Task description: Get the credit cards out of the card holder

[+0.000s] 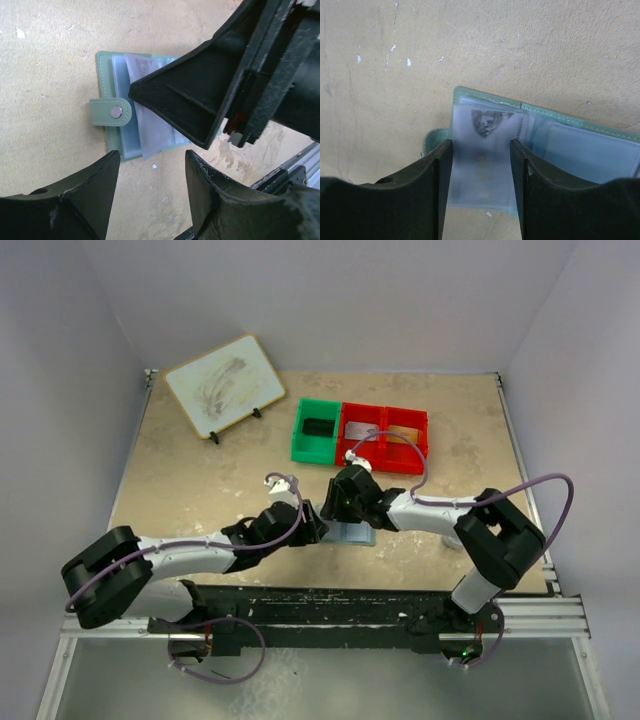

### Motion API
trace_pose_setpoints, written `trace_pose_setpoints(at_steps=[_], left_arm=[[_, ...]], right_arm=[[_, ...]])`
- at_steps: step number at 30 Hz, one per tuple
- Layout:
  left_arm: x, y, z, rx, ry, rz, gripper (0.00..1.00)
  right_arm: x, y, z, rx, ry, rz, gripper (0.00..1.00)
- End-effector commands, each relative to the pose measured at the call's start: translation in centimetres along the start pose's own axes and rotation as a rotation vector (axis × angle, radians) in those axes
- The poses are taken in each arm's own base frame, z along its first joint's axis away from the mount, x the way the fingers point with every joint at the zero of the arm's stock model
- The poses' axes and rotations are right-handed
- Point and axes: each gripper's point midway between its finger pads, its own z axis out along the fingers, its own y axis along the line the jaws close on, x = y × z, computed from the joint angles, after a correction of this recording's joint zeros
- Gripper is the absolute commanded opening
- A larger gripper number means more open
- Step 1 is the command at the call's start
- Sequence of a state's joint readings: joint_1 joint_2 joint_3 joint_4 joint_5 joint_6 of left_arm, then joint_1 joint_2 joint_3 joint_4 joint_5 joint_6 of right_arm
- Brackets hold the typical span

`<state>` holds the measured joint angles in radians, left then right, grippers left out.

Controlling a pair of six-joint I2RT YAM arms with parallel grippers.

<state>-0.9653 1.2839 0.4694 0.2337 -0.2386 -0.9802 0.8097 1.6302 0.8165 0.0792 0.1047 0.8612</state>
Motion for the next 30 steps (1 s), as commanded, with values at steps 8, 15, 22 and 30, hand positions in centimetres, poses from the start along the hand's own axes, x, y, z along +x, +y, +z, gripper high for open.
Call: trace_pose_setpoints(at_steps=[8, 15, 22, 30], left_arm=[[-0.9, -4.5, 1.9, 0.153, -0.024, -0.034, 0.52], [-0.1, -4.5, 3.1, 0.145, -0.001, -0.037, 0.48], [0.0, -4.5, 3.4, 0.146, -0.004, -0.054, 0.42], [0.1, -4.0, 4.5, 0.092, 0.004, -0.013, 0.21]], right_arm=[[2.8, -2.4, -0.1, 0.057, 0.084, 0.009, 0.52], [2.8, -2.4, 0.0, 0.056, 0.086, 0.008, 0.52], [2.7, -2.2, -0.2, 0.038, 0.085, 0.009, 0.52], [-0.3, -0.3, -2.6, -0.036, 0.004, 0.016, 0.61]])
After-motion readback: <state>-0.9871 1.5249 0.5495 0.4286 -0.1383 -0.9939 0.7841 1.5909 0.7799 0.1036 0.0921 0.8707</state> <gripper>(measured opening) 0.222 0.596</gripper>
